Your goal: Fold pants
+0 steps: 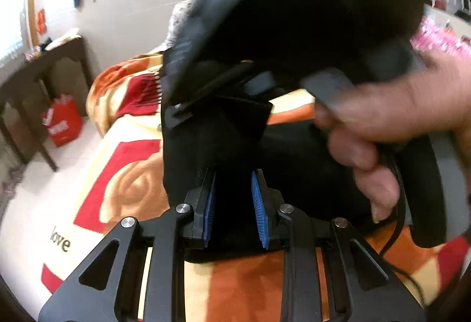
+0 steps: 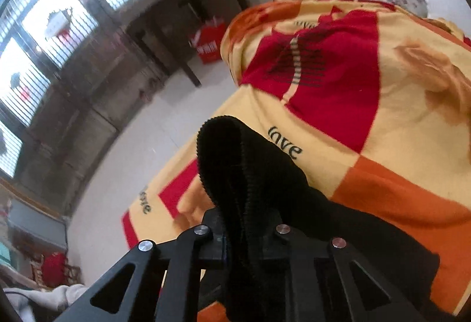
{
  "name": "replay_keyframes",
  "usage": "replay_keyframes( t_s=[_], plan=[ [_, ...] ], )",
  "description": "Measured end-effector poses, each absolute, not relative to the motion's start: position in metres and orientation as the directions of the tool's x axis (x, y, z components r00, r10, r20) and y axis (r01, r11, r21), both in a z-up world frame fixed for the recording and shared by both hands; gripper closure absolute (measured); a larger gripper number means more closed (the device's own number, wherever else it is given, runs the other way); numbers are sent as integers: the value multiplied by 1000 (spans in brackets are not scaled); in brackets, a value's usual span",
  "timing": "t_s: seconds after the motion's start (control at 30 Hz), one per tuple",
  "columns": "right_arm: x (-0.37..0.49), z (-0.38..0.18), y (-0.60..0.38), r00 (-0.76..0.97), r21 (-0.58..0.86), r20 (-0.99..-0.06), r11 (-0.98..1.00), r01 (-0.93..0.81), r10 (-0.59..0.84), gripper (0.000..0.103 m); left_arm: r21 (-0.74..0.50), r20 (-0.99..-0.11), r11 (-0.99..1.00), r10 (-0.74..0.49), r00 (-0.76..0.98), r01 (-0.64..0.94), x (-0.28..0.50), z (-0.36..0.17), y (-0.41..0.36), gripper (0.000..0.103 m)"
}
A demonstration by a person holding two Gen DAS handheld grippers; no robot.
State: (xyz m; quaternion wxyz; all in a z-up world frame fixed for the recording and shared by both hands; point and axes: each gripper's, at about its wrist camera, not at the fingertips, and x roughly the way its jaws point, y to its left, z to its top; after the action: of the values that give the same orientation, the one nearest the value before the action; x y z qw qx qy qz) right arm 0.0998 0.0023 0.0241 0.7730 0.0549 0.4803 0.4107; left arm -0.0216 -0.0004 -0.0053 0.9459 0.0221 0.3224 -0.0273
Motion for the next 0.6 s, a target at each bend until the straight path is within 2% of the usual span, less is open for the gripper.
replay_keyframes(
  t_s=[0.2,0.27,0.37,0.5,0.6],
  plan=[
    [67,50,-87,301,595,-542,611,-523,785,92,-108,-531,972,-233,814,208,-52,43,18,80],
    [54,50,-122,347,617,-515,620,-485,784,92,-114,-529,972,-235,815,206,-51,53,22,80],
    [36,42,-169,407,621,-525,663,-417,748,92,-100,-546,979,-205,812,180,-38,54,17,80],
    [27,21,-217,443,623,-571,716,-315,692,92,-91,-639,977,-207,741,194,-9,29,-14,80],
    [28,7,-231,463,560,-637,783,-272,616,92,-85,-697,970,-222,681,229,8,5,-40,80]
  ],
)
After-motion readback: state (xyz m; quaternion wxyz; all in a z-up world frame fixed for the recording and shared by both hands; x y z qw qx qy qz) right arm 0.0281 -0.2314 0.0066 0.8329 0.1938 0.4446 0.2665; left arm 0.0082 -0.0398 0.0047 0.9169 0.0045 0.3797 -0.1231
